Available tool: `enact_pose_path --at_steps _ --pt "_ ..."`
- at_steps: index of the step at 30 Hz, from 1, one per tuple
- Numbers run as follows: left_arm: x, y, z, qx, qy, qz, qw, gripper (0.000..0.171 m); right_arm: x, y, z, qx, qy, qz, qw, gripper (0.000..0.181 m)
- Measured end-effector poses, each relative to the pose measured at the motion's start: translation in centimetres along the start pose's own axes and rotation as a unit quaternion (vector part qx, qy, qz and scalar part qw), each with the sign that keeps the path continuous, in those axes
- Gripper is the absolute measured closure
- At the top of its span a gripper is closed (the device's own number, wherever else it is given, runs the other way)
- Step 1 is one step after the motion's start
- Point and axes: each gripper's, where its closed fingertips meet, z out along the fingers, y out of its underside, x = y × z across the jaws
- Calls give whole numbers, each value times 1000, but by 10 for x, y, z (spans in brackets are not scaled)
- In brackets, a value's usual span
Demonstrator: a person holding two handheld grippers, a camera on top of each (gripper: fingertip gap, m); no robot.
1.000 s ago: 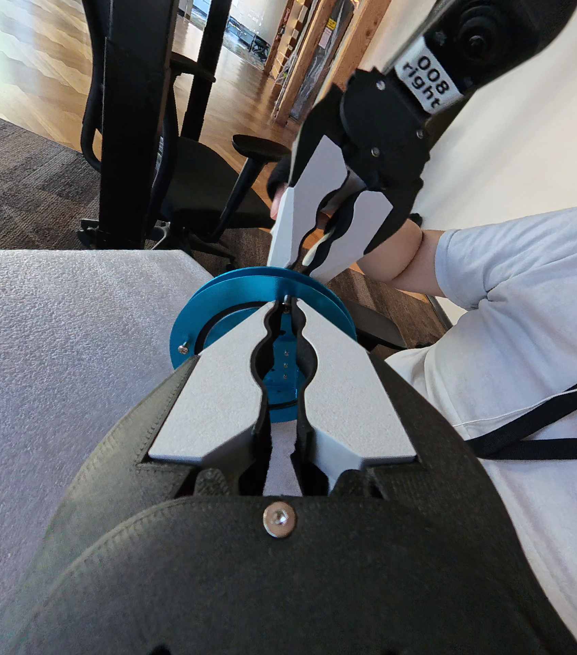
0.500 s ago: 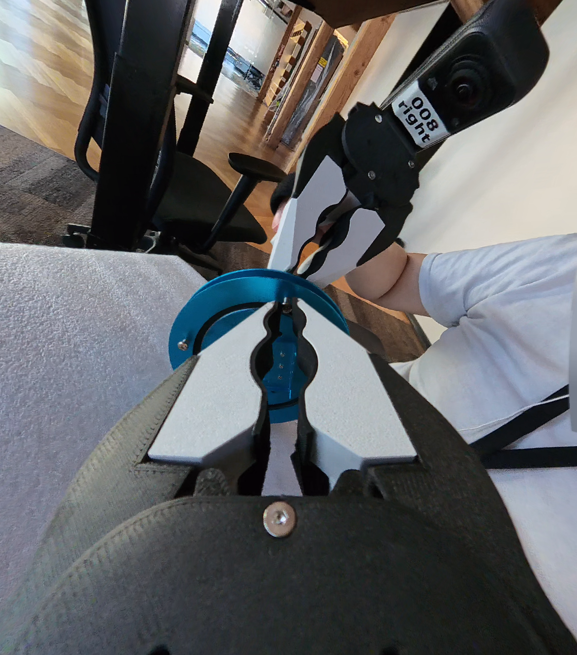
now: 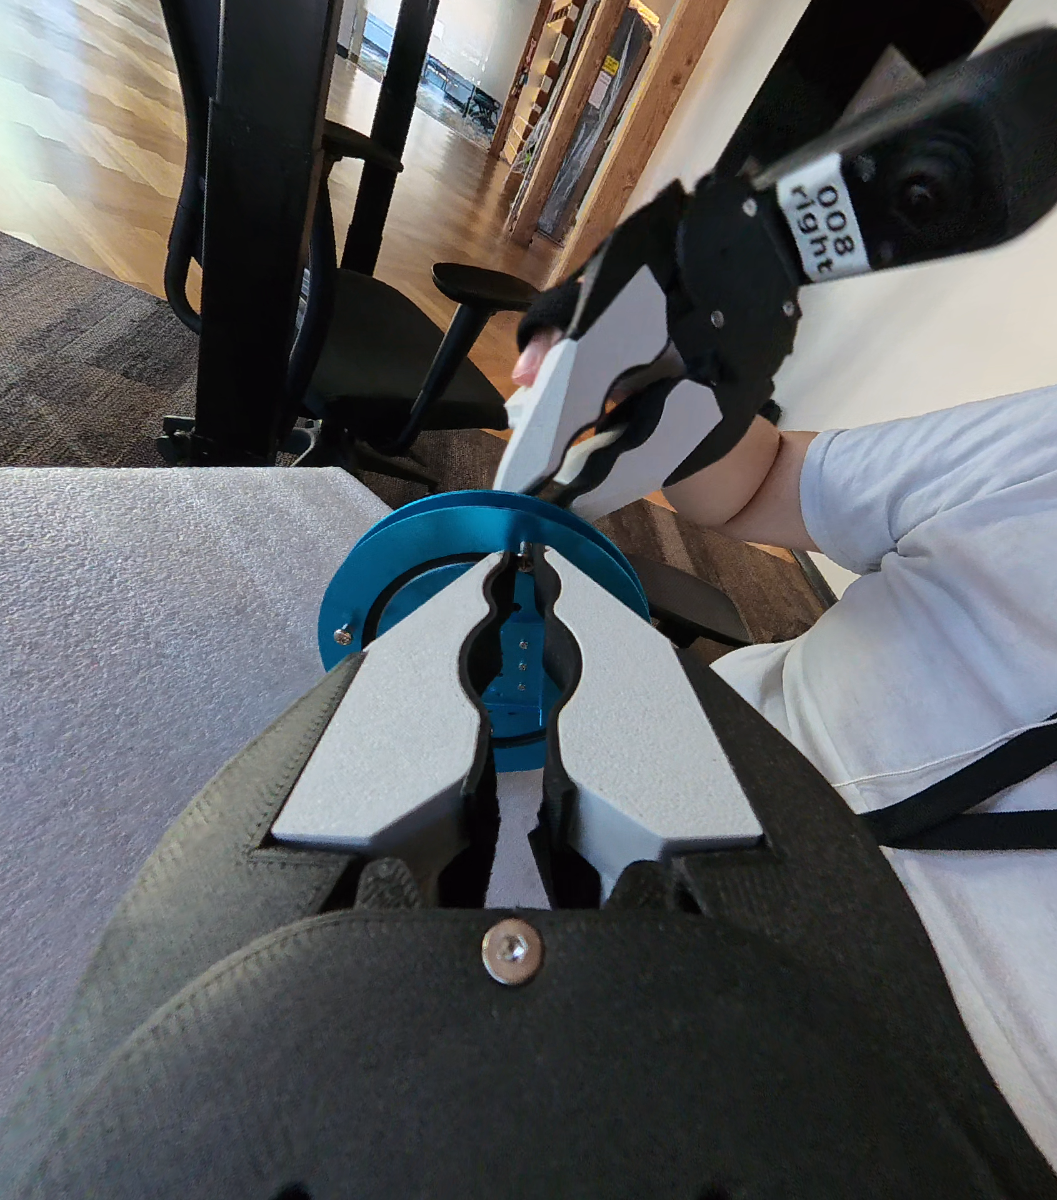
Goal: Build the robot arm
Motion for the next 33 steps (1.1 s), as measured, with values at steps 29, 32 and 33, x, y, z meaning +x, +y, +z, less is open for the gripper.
enact_pose_path --at_steps 29,32,33 --pt "0 0 3 -13 -22 38 999 168 0 6 -6 -20 33 -40 998 176" --pt "1 1 1 -15 -21 44 999 168 -5 3 -6 -9 -74 96 993 177" --pt "1 1 1 -15 -21 45 999 168 -8 3 -6 -5 -134 164 977 177"
